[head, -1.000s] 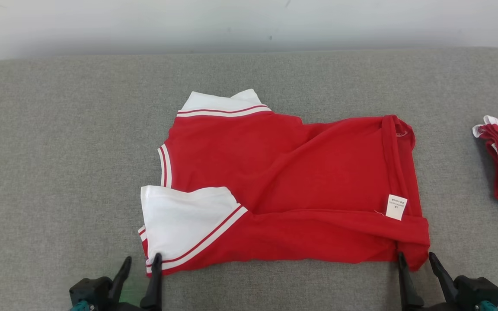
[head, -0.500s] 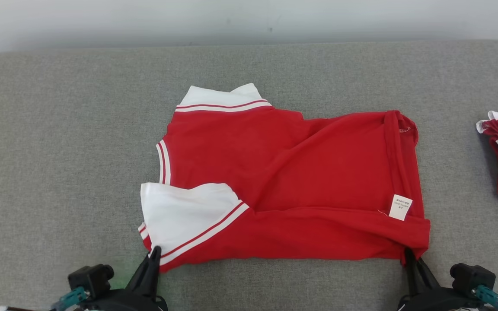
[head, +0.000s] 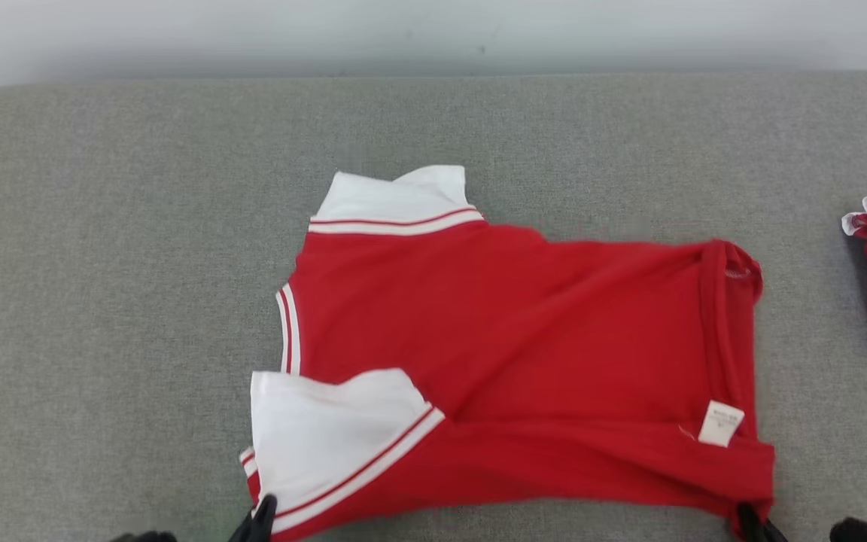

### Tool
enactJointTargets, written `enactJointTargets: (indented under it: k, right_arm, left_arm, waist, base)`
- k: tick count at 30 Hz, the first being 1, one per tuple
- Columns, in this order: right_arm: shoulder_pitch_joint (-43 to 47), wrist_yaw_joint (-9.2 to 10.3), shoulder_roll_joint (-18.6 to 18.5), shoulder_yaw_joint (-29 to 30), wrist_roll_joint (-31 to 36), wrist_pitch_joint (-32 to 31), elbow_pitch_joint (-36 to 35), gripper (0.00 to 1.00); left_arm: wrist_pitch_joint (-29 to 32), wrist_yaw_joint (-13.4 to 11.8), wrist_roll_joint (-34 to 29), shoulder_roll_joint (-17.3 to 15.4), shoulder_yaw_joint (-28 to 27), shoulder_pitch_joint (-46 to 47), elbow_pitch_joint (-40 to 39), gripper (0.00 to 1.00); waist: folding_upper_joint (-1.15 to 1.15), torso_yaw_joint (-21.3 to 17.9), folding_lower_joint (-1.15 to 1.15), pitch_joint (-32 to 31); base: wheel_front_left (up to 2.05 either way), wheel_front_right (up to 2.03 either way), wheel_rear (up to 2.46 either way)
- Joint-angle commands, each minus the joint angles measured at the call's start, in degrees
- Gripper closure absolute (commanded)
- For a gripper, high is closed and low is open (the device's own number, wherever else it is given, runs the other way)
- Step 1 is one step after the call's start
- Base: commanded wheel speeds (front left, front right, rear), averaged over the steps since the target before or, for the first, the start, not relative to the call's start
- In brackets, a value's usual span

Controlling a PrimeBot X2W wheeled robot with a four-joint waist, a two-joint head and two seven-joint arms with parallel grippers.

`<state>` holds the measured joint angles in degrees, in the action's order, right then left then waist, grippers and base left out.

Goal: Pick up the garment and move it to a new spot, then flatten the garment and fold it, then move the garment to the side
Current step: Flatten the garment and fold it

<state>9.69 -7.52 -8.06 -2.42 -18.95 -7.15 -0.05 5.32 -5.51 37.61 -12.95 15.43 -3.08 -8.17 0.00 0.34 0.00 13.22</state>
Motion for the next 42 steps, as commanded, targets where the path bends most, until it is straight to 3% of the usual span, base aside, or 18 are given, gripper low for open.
enactJointTargets:
  k: [1,5,6,7,8,22,30,42]
  right_arm:
    - [1.2,0.07,0.1,0.8,0.5,-0.5,-0.4,1.0]
    - [1.0,0.07,0.9,1.1,0.7,-1.3,-0.9,1.0]
    - [0.6,0.07,1.1,1.1,0.3,-1.2,-0.6,0.74]
    - [0.2,0.07,1.3,1.2,0.1,-1.0,-0.2,0.04]
    - [-0.2,0.07,1.5,1.3,0.0,-0.7,0.1,0.0]
    - [-7.1,0.07,3.0,9.4,7.1,9.9,-3.5,0.0]
    - [-7.9,0.07,3.7,6.8,9.6,11.7,-9.3,0.0]
    - [-3.9,0.07,4.7,-0.7,12.0,15.2,-14.0,0.0]
  left_arm:
    - [0.4,-0.6,0.7,-0.5,-0.3,-1.4,-0.8,1.0]
    - [1.1,-1.7,0.3,-0.6,0.0,-2.8,-1.6,1.0]
    - [1.0,-2.0,-0.5,-0.9,0.2,-2.3,-1.1,1.0]
    - [0.9,-2.2,-0.9,-1.0,0.3,-1.7,-0.5,0.54]
    - [0.5,-2.1,-1.1,-0.7,0.2,-1.1,-0.1,0.0]
    - [-11.2,-5.8,-12.9,-2.4,-1.5,9.8,1.7,0.0]
    - [-14.2,-6.6,-17.2,-3.9,-1.1,14.2,1.2,0.0]
    - [-15.2,-9.0,-19.2,-4.1,-0.6,11.0,-1.0,0.0]
  waist:
    - [0.0,0.0,0.0,0.2]
    - [0.0,-0.2,0.0,0.8]
    - [0.0,-0.2,0.0,0.9]
    - [0.0,-0.2,0.0,1.0]
    - [0.0,-0.2,0.0,1.0]
    - [0.0,-1.0,0.0,1.2]
    - [0.0,-1.7,0.0,0.2]
    - [0.0,-2.7,0.0,-1.0]
  base:
    - [0.0,0.0,0.0]
    - [0.0,0.0,0.0]
    - [0.0,0.0,0.0]
    - [0.0,0.0,0.0]
    - [0.0,0.0,0.0]
    - [0.0,0.0,0.0]
    - [0.0,0.0,0.0]
    - [0.0,0.0,0.0]
